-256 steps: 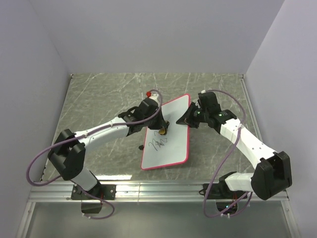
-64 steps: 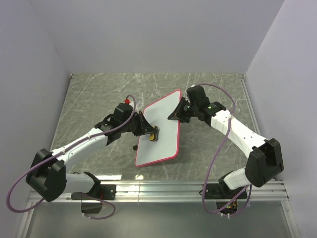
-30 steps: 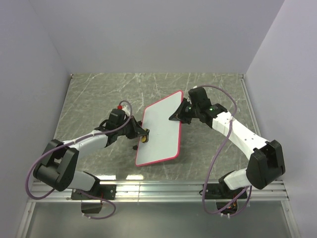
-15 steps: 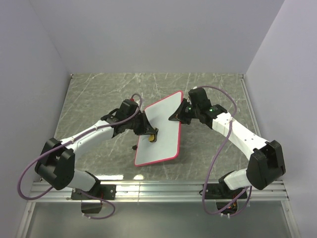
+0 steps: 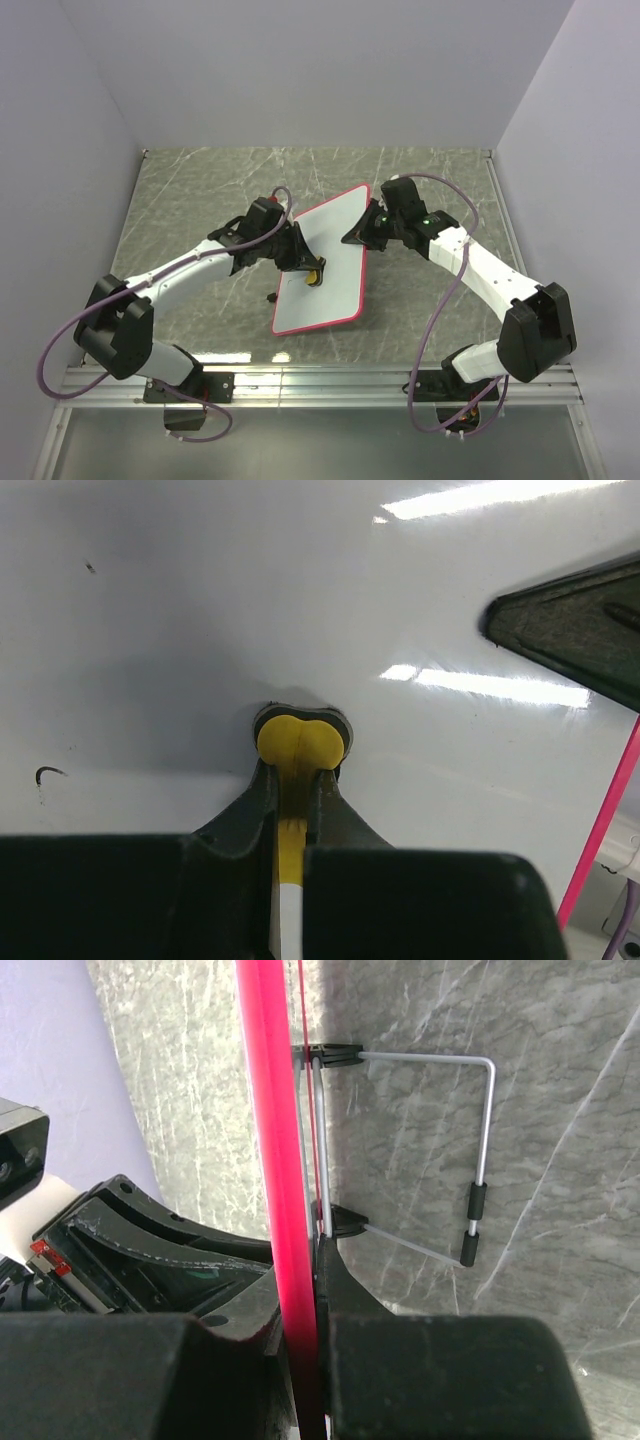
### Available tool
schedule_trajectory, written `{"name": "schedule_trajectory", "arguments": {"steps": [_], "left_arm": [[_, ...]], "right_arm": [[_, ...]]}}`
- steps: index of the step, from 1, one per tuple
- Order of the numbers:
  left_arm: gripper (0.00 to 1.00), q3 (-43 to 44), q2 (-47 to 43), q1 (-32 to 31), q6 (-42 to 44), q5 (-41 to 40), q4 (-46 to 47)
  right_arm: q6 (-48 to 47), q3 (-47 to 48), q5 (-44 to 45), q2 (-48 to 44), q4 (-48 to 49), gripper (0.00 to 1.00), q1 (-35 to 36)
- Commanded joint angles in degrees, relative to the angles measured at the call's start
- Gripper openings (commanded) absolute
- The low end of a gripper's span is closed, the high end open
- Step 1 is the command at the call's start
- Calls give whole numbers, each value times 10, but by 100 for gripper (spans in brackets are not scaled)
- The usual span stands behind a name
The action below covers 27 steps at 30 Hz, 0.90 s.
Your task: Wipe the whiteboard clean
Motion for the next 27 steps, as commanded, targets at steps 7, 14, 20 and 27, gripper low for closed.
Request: {"name": "schedule_trajectory", "arguments": {"steps": [7, 14, 20, 27], "left_arm": [[0, -60, 74, 12, 50, -14, -34], [0, -86, 76, 60, 70, -22, -41], [0, -32, 43, 71, 100, -69, -100], [0, -32, 22, 86, 112, -86, -131]], "right_arm": [[-28, 1, 65, 20, -16, 0, 18], [-33, 5, 65, 18, -19, 0, 17], [-36, 6, 62, 22, -18, 0, 17], [-43, 22, 62, 32, -24, 0, 16]]}}
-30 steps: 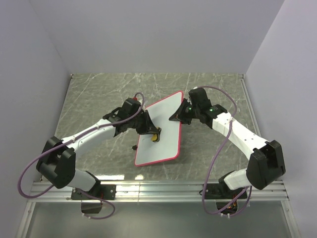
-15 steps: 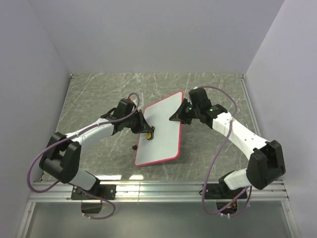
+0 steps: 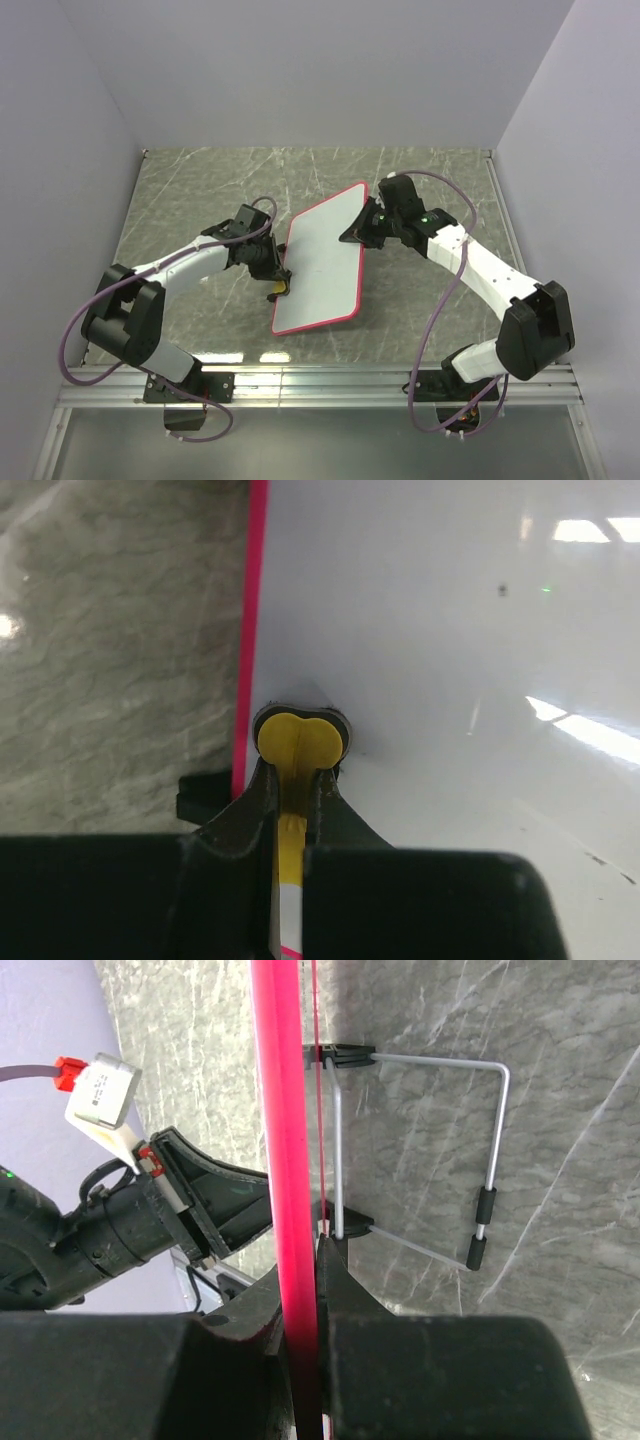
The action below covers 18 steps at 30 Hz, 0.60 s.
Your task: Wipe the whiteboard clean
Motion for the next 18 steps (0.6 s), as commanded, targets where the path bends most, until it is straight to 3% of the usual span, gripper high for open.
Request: {"name": "schedule_trajectory", "arguments": {"steps": [1, 9, 18], "left_arm": [[0, -10, -15, 6, 20, -15, -35], [0, -78, 24, 12, 5, 21, 42], [0, -9, 9, 12, 9, 55, 5]], "right_arm": [[-34, 9, 60, 28, -20, 0, 13], [-43, 24, 56, 38, -27, 0, 12], [-48, 25, 58, 41, -32, 0, 13]]}}
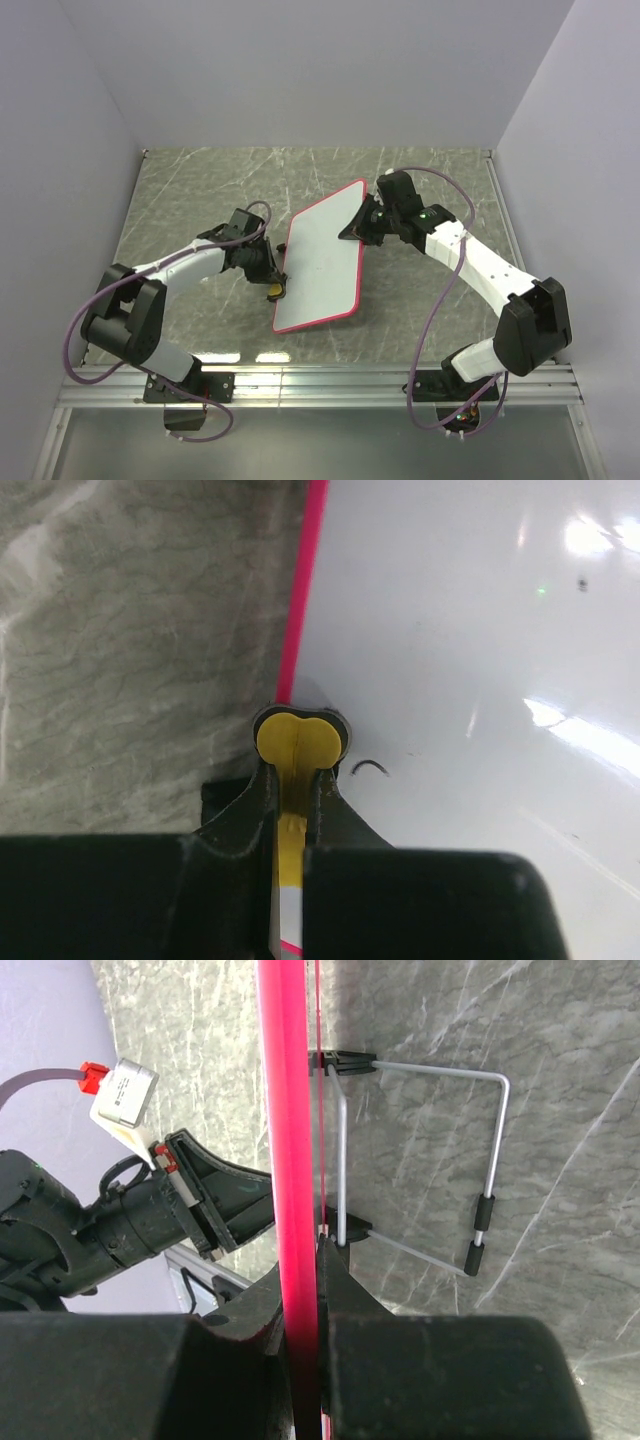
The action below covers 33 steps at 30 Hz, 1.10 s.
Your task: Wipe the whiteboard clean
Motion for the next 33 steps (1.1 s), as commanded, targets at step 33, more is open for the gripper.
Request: {"name": "schedule_trajectory", "arguments": {"steps": [33], "left_arm": [[0, -94, 50, -1, -40, 83, 97]], "right_arm": [[-42, -13, 65, 14, -29, 0, 10]]}}
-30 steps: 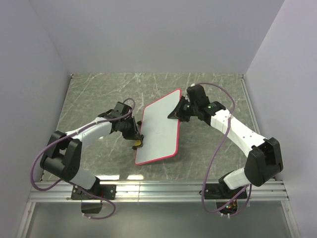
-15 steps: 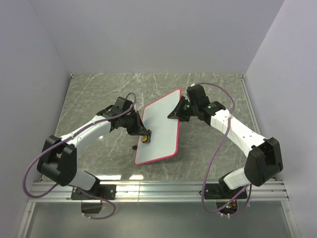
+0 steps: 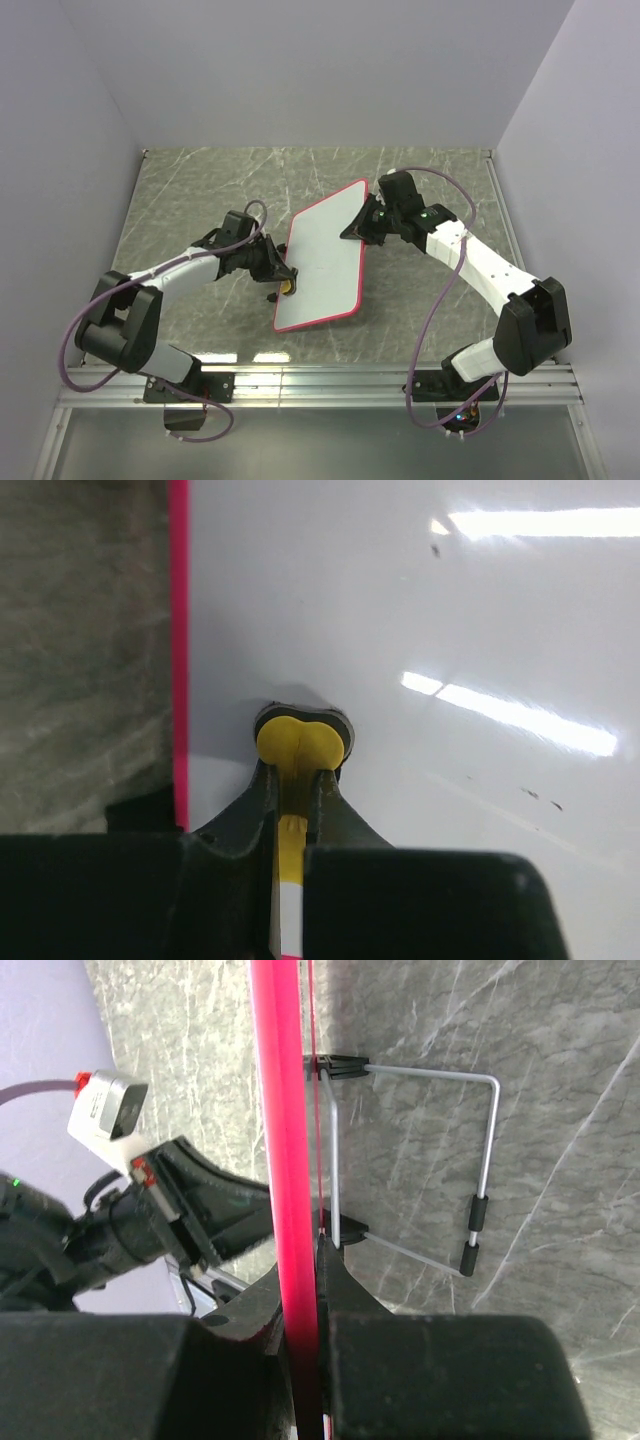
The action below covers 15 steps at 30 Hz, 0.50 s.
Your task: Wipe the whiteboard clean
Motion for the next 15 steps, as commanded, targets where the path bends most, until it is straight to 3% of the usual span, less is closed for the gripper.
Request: {"name": "schedule_trajectory", "arguments": {"steps": [1, 10, 15], "left_arm": [[0, -49, 72, -6, 18, -34, -16], [0, -36, 87, 52, 53, -87, -72], [0, 33, 5, 52, 64, -100, -132]], "right_arm": [[-44, -12, 64, 13, -27, 0, 15], [-46, -5, 62, 16, -28, 0, 16], [-41, -18, 58, 14, -18, 0, 15]]}}
